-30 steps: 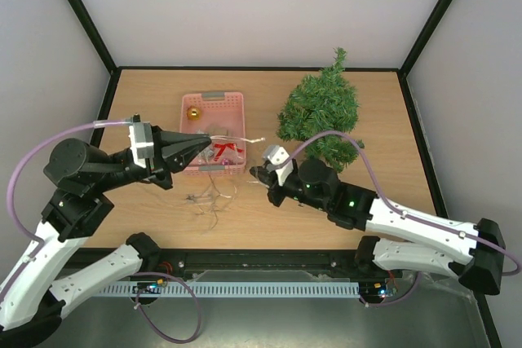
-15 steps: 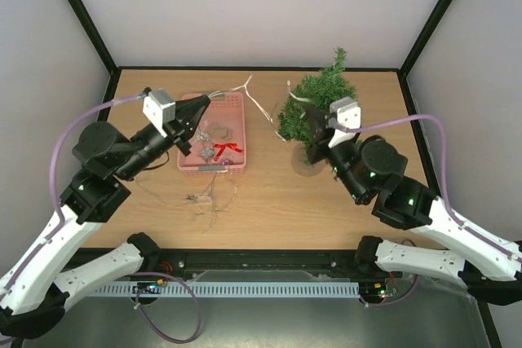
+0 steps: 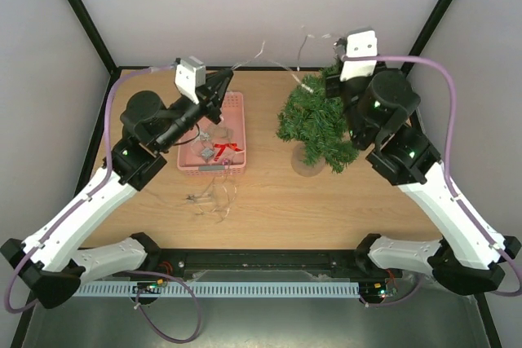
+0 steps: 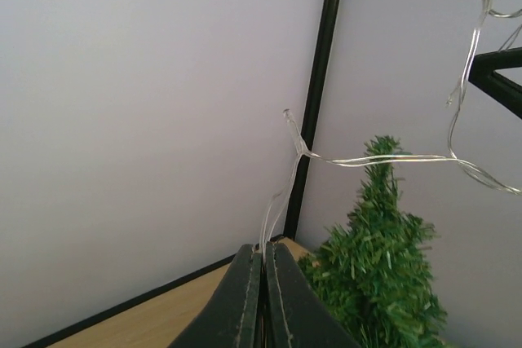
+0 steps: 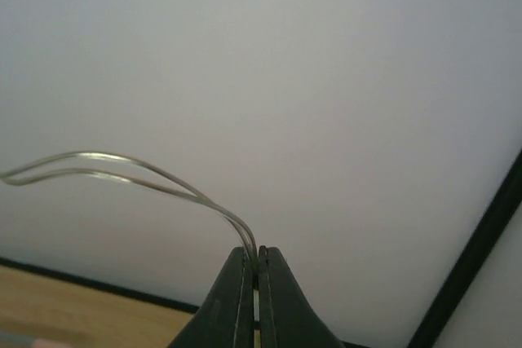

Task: Decorate the small christmas tree
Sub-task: Wrap the decoration item around the Christmas tree.

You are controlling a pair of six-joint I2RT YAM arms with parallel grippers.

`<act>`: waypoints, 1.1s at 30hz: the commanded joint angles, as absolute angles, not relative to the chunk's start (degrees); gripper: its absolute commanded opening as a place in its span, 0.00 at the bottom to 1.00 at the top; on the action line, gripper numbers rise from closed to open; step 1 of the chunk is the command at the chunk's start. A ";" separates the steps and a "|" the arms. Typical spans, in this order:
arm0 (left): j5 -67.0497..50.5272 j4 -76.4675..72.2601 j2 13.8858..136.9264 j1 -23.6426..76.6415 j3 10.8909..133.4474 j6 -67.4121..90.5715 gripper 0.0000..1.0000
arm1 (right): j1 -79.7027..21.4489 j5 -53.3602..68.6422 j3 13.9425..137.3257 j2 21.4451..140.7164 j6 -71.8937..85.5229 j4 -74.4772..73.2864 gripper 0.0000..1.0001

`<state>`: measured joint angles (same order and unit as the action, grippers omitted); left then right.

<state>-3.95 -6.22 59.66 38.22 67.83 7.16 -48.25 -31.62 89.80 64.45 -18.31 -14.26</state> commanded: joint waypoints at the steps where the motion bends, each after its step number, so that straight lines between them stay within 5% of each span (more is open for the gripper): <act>1: -3.07 -12.62 62.99 36.46 71.98 10.82 0.02 | -41.99 -27.31 95.60 66.91 -20.72 -17.40 0.02; 16: -9.86 -13.37 71.35 31.27 72.21 16.97 0.02 | -20.06 -10.75 105.29 77.30 -12.06 -29.09 0.02; 33: -15.74 -7.80 73.75 31.18 70.31 21.80 0.02 | -17.52 -10.59 99.54 76.39 0.44 -40.05 0.02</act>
